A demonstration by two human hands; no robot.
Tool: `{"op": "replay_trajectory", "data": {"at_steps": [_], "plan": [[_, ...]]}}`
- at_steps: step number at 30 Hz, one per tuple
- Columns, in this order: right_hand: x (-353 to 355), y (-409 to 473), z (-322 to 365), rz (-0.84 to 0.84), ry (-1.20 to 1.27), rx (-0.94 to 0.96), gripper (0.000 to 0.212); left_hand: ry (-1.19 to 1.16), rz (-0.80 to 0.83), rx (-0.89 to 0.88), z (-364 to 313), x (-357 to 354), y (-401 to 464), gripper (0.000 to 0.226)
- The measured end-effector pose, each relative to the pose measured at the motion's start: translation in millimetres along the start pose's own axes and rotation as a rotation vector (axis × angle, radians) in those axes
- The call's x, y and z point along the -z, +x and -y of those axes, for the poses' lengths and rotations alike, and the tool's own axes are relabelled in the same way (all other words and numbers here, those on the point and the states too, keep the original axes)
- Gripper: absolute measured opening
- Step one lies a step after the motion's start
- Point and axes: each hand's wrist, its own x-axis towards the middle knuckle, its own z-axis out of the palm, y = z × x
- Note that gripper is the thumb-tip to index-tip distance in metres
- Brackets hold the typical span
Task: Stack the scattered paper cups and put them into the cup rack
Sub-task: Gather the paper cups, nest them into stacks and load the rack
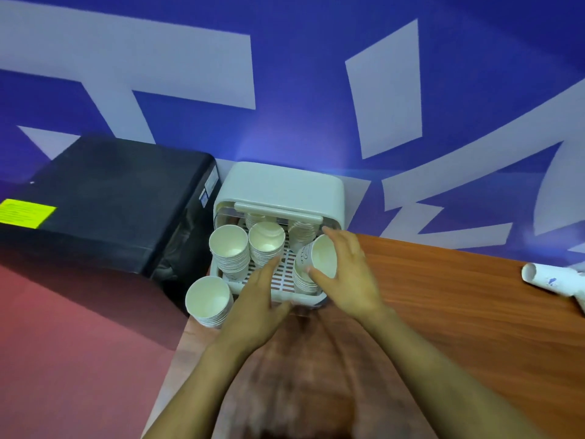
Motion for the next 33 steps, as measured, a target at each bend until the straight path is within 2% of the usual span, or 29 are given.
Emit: {"op": "replay_trajectory", "data": {"at_steps": [2, 5, 8, 10, 14, 20, 25, 33], "plan": [[-10.2, -0.9, -4.6, 0.079, -0.102, -0.045, 0.078, -0.010, -0.003, 0.003, 1.1, 0.3, 0.4, 0.080], [-20.7, -4.6, -15.8, 0.279, -0.236, -0.158, 0.098, -0.012, -0.002, -0.012, 1.5, -0.3, 0.9, 0.078], [-20.0, -6.6, -27.9, 0.422, -0.251, -0.248, 0.111, -0.009, 0.012, -0.011, 2.0, -1.2, 1.9, 0.078], [-13.6, -9.1, -31.5, 0.441, -0.213, -0.263, 0.112, 0.000, 0.026, -0.002, 2.1, -1.3, 2.6, 0.078], [9.9, -24.7, -34.6, 0.365, -0.143, -0.257, 0.100, 0.044, 0.050, -0.034, -1.7, -4.5, 4.3, 0.078], [46.8, -73.5, -61.4, 0.430, -0.172, -0.346, 0.073, 0.028, 0.100, -0.115, -16.2, -26.3, 6.7, 0.074], [78.5, -104.3, -88.2, 0.389, -0.164, -0.392, 0.051, 0.071, 0.187, -0.107, -33.3, -61.8, -15.5, 0.052], [164.6, -167.0, -175.4, 0.358, -0.068, -0.410, 0.041, 0.204, 0.205, -0.165, -101.5, -152.8, -35.6, 0.042]]}}
